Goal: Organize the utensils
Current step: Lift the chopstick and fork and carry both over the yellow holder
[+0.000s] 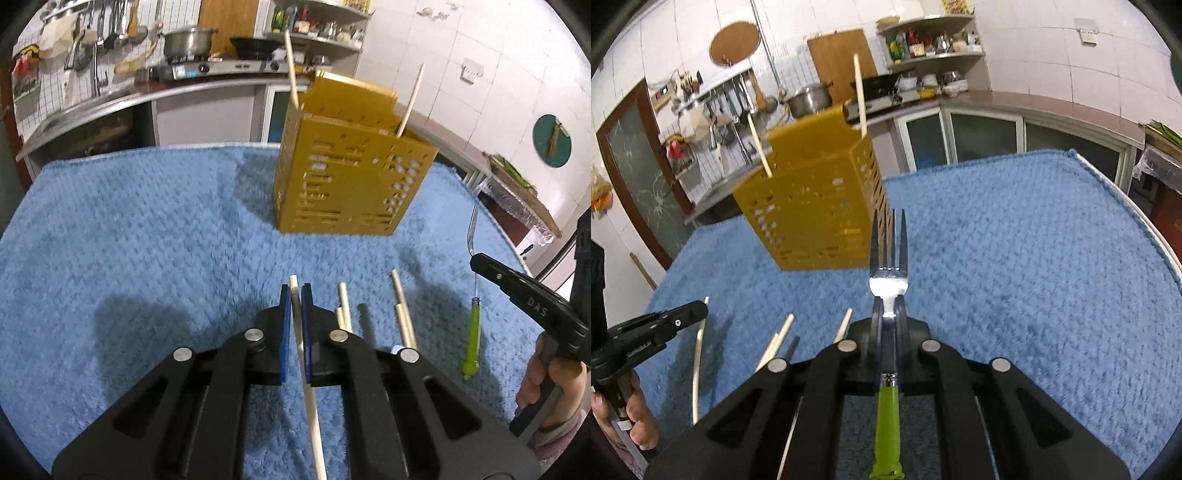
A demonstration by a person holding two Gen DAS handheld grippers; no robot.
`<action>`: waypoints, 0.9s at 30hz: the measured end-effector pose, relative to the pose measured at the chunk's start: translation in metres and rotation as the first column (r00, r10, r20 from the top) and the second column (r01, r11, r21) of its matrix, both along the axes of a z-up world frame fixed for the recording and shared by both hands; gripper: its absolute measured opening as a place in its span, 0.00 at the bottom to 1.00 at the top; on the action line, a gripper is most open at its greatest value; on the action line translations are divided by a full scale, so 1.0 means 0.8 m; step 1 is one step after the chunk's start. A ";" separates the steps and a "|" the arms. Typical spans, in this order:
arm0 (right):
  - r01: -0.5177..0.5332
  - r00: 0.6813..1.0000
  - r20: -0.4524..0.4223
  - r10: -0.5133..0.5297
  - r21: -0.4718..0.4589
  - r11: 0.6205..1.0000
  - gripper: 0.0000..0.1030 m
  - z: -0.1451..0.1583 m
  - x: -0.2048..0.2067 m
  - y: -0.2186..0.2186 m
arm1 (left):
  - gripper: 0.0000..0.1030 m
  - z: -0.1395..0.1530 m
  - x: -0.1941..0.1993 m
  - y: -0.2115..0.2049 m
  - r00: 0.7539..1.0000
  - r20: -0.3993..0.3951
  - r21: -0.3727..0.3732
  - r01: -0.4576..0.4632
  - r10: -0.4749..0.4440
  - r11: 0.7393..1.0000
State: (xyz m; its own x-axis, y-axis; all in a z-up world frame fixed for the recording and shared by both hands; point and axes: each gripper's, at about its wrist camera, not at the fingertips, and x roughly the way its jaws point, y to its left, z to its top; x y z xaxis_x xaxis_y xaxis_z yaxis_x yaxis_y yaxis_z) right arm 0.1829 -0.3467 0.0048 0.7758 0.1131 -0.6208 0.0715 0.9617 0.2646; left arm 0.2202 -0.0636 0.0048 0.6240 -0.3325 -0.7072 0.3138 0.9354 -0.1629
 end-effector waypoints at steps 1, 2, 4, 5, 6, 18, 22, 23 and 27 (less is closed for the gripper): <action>0.003 1.000 0.012 -0.003 0.002 1.000 0.05 0.001 -0.002 -0.003 | 0.04 0.006 -0.004 0.001 1.000 0.017 -0.001 -0.002 0.002 1.000; 0.007 1.000 0.027 -0.007 0.001 1.000 0.05 0.004 -0.005 -0.004 | 0.04 0.011 -0.007 0.002 1.000 0.027 -0.001 -0.002 0.002 1.000; 0.016 0.998 0.056 -0.016 0.002 1.000 0.05 0.012 -0.012 -0.005 | 0.04 0.021 -0.012 0.005 0.999 0.046 -0.014 -0.003 0.003 1.000; 0.017 0.998 0.066 -0.017 0.006 1.000 0.05 0.015 -0.015 -0.006 | 0.04 0.026 -0.014 0.008 0.999 0.054 -0.021 -0.004 0.005 1.000; 0.019 0.996 0.084 -0.020 0.009 1.000 0.05 0.020 -0.020 -0.007 | 0.04 0.032 -0.015 0.009 0.998 0.065 -0.027 -0.007 0.009 1.000; 0.026 0.986 0.166 -0.025 -0.003 1.000 0.00 0.044 -0.038 -0.008 | 0.03 0.072 -0.031 0.020 0.987 0.159 -0.070 -0.014 0.025 0.997; 0.025 0.986 0.163 -0.023 -0.007 1.000 0.00 0.044 -0.036 -0.009 | 0.03 0.078 -0.031 0.018 0.985 0.174 -0.064 -0.007 0.018 0.998; 0.027 0.987 0.156 -0.025 -0.009 1.000 0.00 0.042 -0.034 -0.010 | 0.03 0.078 -0.030 0.017 0.984 0.176 -0.057 -0.006 0.016 0.998; 0.007 0.997 0.075 -0.006 -0.008 1.000 0.00 0.026 -0.012 -0.014 | 0.03 0.073 -0.020 0.016 0.986 0.162 -0.049 -0.019 0.027 0.999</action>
